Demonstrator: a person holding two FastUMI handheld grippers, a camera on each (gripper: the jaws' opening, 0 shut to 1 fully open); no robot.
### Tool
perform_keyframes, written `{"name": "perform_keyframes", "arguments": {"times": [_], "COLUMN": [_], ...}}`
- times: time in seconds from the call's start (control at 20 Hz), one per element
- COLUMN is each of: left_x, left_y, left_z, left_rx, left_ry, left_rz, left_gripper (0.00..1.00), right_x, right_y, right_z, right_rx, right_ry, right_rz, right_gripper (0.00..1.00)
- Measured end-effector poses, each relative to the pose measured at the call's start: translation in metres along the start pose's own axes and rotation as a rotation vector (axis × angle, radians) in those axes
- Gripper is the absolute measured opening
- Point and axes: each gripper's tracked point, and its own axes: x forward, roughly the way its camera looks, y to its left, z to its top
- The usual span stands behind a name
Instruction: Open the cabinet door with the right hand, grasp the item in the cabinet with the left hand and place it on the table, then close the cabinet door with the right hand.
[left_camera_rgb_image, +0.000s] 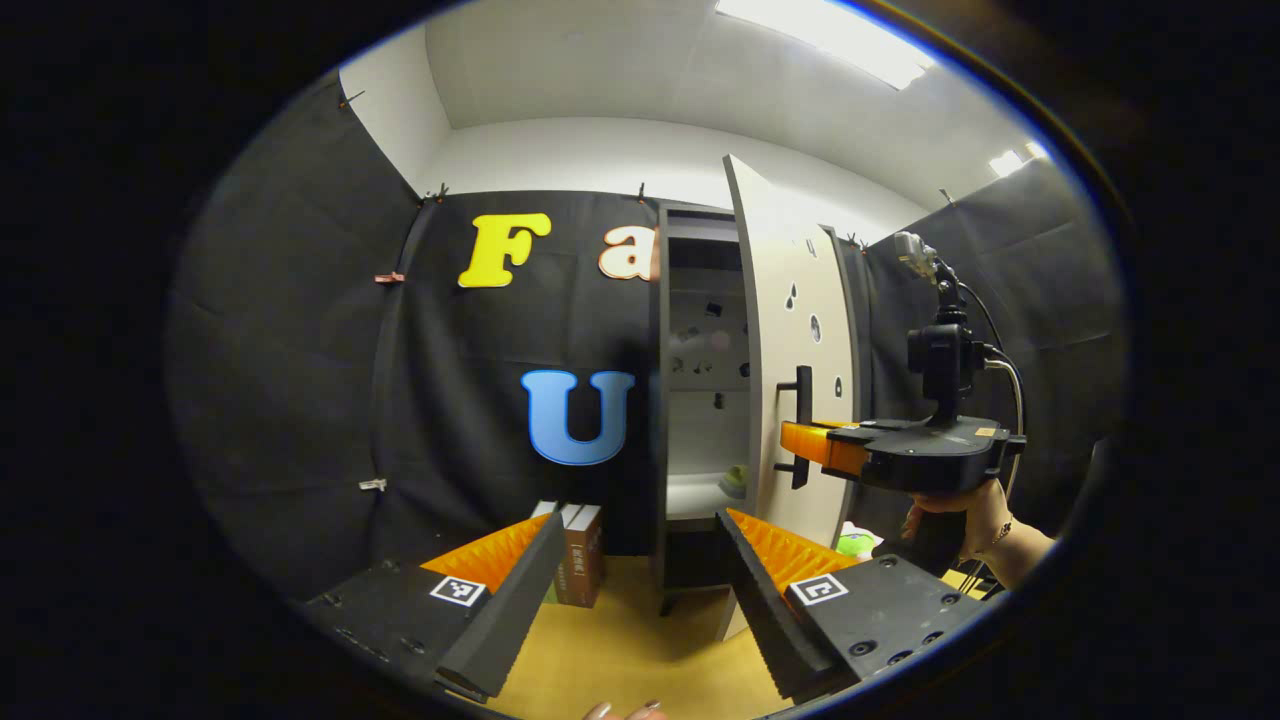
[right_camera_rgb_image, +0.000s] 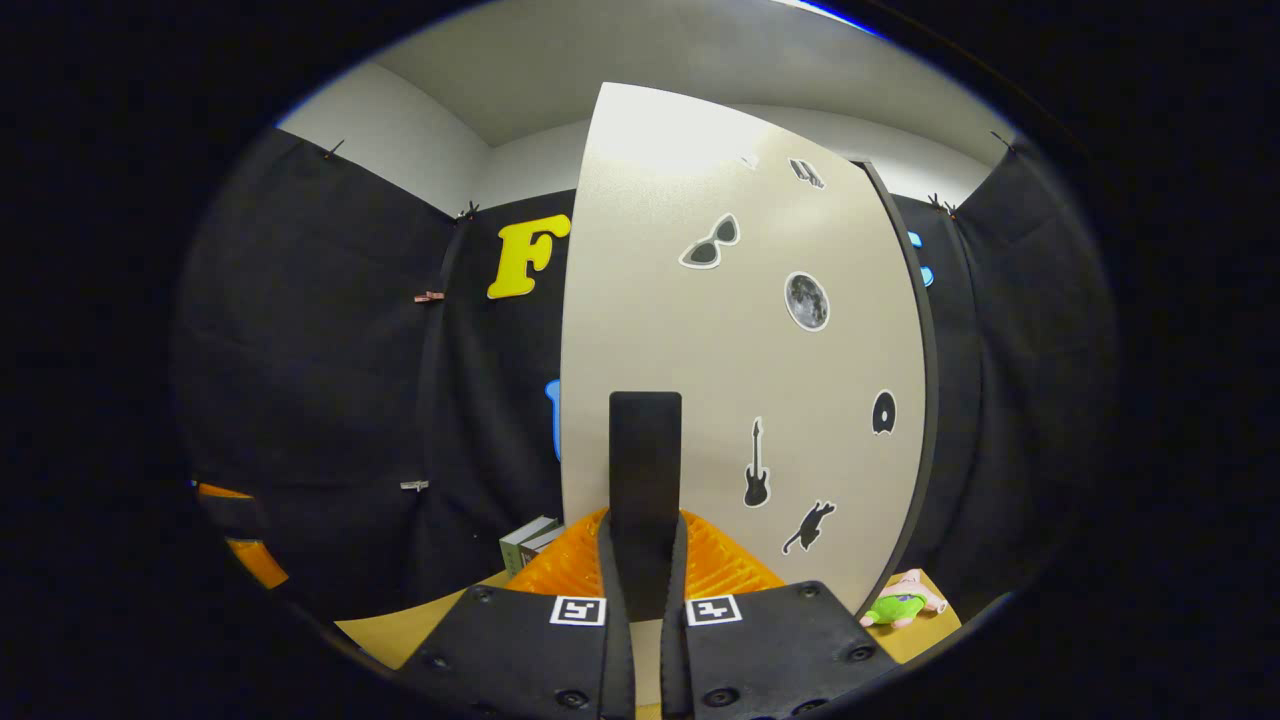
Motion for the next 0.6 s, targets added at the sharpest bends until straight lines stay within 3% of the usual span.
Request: {"name": "perform_keyframes", "arguments": {"times": [0.3, 0.6], "left_x": [0.021, 0.042], "left_y": [-0.042, -0.081], "left_z": [0.003, -0.002], "left_rx": [-0.016, -0.020], "left_ry": [0.000, 0.016], "left_rz": [-0.128, -0.247], "left_gripper": [0.94, 0.92], "right_x": [-0.024, -0.047], "right_y": [-0.012, -0.035], "right_z": [0.004, 0.009], "right_rx": [-0.002, 0.001], "right_ry": [0.009, 0.010], "right_rz": [0.003, -0.059], "right_gripper": [0.14, 0.14]}}
